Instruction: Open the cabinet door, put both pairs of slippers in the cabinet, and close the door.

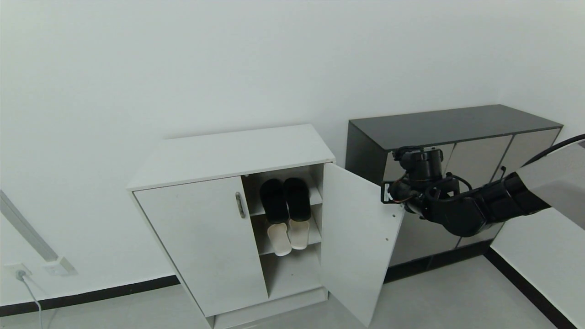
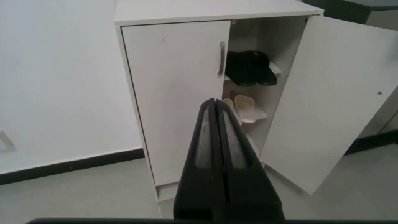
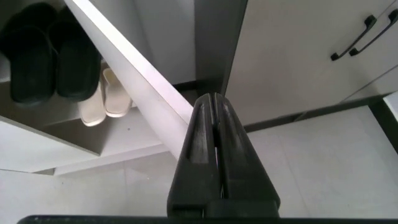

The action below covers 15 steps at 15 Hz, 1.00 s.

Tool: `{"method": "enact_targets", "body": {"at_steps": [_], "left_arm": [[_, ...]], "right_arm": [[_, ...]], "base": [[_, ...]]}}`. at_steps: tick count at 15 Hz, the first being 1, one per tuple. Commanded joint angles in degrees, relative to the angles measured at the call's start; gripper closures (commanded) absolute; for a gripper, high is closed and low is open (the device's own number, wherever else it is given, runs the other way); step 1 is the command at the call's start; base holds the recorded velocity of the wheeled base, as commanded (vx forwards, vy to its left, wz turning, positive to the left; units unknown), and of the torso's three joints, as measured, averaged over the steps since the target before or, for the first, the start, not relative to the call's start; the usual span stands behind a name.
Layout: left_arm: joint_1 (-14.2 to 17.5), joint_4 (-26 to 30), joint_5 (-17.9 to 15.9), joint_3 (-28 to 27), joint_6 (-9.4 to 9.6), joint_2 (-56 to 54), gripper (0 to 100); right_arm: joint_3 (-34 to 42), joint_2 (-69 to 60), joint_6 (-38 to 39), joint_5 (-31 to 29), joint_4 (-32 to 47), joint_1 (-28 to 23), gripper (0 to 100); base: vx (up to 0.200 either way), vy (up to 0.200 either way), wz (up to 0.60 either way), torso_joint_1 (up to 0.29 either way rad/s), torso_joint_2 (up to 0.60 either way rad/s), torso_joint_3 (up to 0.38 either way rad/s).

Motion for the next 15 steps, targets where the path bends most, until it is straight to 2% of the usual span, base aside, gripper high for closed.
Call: {"method": "enact_targets", "body": {"at_steps": [1, 5, 8, 15], "left_arm": [[0.0, 0.0, 0.0, 0.0, -0.1, 0.1, 100], [0.0, 0.0, 0.0, 0.0, -0.01, 0.1, 100], [-0.1, 0.0, 0.0, 0.0, -0.01, 0.1, 100], [0.0, 0.0, 0.0, 0.0, -0.1, 0.1, 100]], "right_arm": [[0.0, 0.2, 0.0, 0.0, 0.1, 0.1, 100], [1.6, -0.4, 0.0, 0.0, 0.0, 0.9, 100], [3.9, -2.3, 0.1, 0.0, -0.1, 3.8, 100], [11.3, -10.7, 1.5, -0.4, -1.1, 17.5, 100]], "base": [[0.0, 0.0, 0.0, 0.0, 0.0, 0.0], [0.0, 0.0, 0.0, 0.0, 0.0, 0.0], [0.0, 0.0, 0.0, 0.0, 0.0, 0.0], [0.0, 0.0, 0.0, 0.0, 0.0, 0.0]]}}
